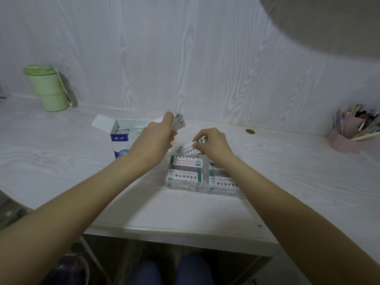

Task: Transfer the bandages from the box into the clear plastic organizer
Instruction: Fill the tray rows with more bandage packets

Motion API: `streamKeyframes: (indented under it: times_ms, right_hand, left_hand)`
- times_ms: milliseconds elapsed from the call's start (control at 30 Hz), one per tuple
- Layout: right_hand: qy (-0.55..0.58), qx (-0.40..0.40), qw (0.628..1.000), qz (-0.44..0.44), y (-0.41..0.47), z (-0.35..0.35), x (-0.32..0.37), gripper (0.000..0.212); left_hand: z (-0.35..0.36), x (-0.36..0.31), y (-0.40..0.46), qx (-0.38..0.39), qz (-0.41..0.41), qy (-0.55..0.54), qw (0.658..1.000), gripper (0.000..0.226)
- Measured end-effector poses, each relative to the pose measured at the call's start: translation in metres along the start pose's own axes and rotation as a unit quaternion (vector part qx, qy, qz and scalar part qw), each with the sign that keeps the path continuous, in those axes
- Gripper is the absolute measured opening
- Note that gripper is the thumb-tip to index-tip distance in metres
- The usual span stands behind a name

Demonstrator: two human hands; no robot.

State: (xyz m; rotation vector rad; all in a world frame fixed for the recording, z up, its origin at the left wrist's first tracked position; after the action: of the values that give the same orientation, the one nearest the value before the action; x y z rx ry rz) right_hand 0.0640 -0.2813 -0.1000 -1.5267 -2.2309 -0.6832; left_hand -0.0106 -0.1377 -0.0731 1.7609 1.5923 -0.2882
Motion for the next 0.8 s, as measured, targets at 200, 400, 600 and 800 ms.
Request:
streamKeyframes:
  times_ms: [200,400,600,800]
  right_hand:
    - [-0.098,0.071,0.993,-0.001,0.012,0.015,0.008,0.005]
    - [-0.196,0.096,0.976,-0.016,0.016,0.020,0.016,0.015]
    - [-0.209,0.097,0.973,-0.029,0.018,0.027,0.016,0.016]
    - [-0.187,0.097,0.977,-0.031,0.017,0.028,0.018,0.015]
  left_hand:
    - [-0.004,0.008,0.000,0.007,-0.028,-0.031,0.999,0.015]
    - [-0.004,0.008,-0.003,0.004,-0.032,-0.065,0.997,0.011]
    - [-0.008,0.008,-0.006,0.007,-0.014,-0.048,0.999,0.012]
    - [-0.010,0.007,-0.007,0.002,-0.021,-0.050,0.999,0.012]
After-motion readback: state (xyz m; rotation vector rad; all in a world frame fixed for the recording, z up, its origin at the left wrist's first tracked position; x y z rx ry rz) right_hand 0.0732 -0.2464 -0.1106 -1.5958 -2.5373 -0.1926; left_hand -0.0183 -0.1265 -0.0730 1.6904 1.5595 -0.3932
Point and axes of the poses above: each hand's wrist, its own y-axis towards the middle knuckle, its own z-axis out of the palm, x = y × z, the point moved 6 cm from there along y, towards the middle knuckle, and after that the axes turned 9 degrees about -y, right-handed, at the moved point
